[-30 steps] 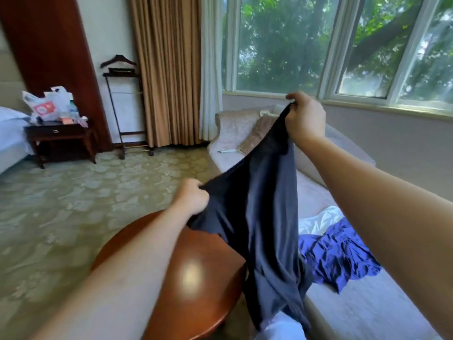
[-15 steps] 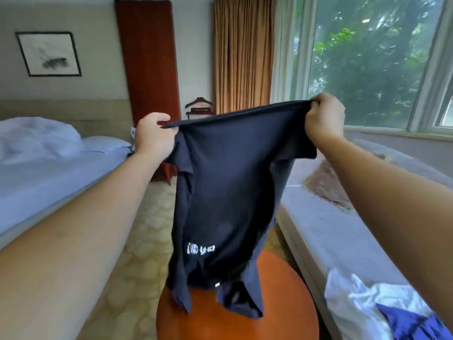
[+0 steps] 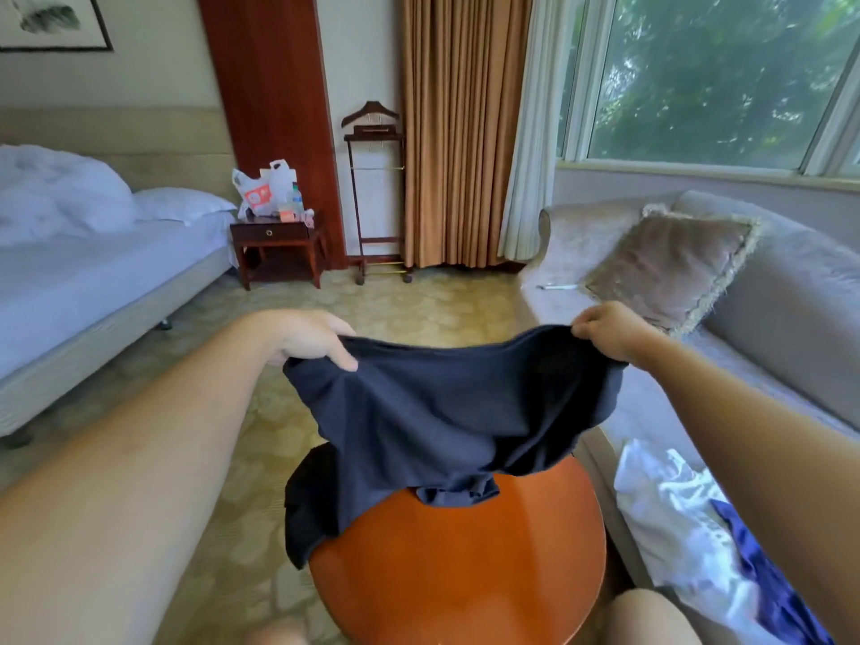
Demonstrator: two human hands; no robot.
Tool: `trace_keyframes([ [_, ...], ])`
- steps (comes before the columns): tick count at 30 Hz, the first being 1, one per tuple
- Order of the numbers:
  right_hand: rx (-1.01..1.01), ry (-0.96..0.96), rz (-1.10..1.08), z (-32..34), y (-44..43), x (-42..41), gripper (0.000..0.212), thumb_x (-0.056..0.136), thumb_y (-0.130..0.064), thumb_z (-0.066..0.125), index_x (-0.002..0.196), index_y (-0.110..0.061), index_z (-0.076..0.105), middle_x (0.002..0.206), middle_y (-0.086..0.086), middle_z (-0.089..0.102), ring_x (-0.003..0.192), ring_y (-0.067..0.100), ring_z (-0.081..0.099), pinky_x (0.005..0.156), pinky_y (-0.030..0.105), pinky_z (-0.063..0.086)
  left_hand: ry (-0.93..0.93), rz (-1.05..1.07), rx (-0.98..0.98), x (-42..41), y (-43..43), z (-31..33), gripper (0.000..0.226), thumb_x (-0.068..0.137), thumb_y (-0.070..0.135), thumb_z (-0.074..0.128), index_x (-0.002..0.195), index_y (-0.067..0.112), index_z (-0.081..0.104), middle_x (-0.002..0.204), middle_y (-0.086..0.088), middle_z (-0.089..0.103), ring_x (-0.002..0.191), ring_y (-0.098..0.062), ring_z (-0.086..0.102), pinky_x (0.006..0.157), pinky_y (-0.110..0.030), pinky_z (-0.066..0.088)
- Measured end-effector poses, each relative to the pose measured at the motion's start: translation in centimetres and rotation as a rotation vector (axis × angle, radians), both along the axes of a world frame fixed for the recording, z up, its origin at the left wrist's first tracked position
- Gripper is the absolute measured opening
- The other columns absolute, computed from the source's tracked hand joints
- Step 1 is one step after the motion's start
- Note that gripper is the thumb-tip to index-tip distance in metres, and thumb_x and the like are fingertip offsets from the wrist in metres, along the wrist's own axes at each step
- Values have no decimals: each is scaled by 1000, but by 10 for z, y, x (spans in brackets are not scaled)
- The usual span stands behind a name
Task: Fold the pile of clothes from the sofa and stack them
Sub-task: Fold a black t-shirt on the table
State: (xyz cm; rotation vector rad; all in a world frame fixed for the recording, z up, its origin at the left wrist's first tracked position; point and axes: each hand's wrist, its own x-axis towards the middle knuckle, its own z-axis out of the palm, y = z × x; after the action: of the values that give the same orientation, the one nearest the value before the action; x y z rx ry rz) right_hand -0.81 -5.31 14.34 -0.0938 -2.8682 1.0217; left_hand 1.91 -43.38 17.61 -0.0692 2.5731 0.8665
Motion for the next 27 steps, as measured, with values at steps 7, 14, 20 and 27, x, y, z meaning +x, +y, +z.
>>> trace_keyframes([
  [7, -117, -493, 132, -97, 12, 27, 8, 85, -13, 73, 80, -7, 70, 68, -1, 65, 68, 12, 58, 57, 21, 42, -371, -135, -44, 6, 11, -74, 20, 90, 10, 65, 109, 14, 62, 114, -8, 64, 101, -24, 65, 76, -34, 55],
  [14, -196, -875, 203, -149, 30, 46, 37, 89, 6, 60, 57, -6, 46, 47, -2, 52, 41, 6, 51, 46, 17, 42, -484, -40, 112, 17, -16, -124, 23, 89, 2, 63, 109, 11, 70, 108, -7, 73, 100, -20, 69, 76, -29, 56],
  [20, -84, -541, 49, -162, 47, 38, 26, 88, -11, 68, 66, -5, 57, 65, 6, 55, 64, 20, 51, 61, 29, 42, -339, 153, 286, 14, -33, -117, 23, 89, 11, 67, 111, 8, 69, 115, -7, 71, 110, -20, 63, 92, -31, 48],
  [27, -57, -465, 96, -156, 44, 37, 8, 85, -5, 68, 80, -9, 72, 77, 1, 65, 76, 14, 57, 67, 24, 43, 200, 403, 47, 3, -31, -124, 30, 89, 22, 70, 115, 8, 68, 118, -9, 64, 113, -28, 57, 92, -34, 43],
])
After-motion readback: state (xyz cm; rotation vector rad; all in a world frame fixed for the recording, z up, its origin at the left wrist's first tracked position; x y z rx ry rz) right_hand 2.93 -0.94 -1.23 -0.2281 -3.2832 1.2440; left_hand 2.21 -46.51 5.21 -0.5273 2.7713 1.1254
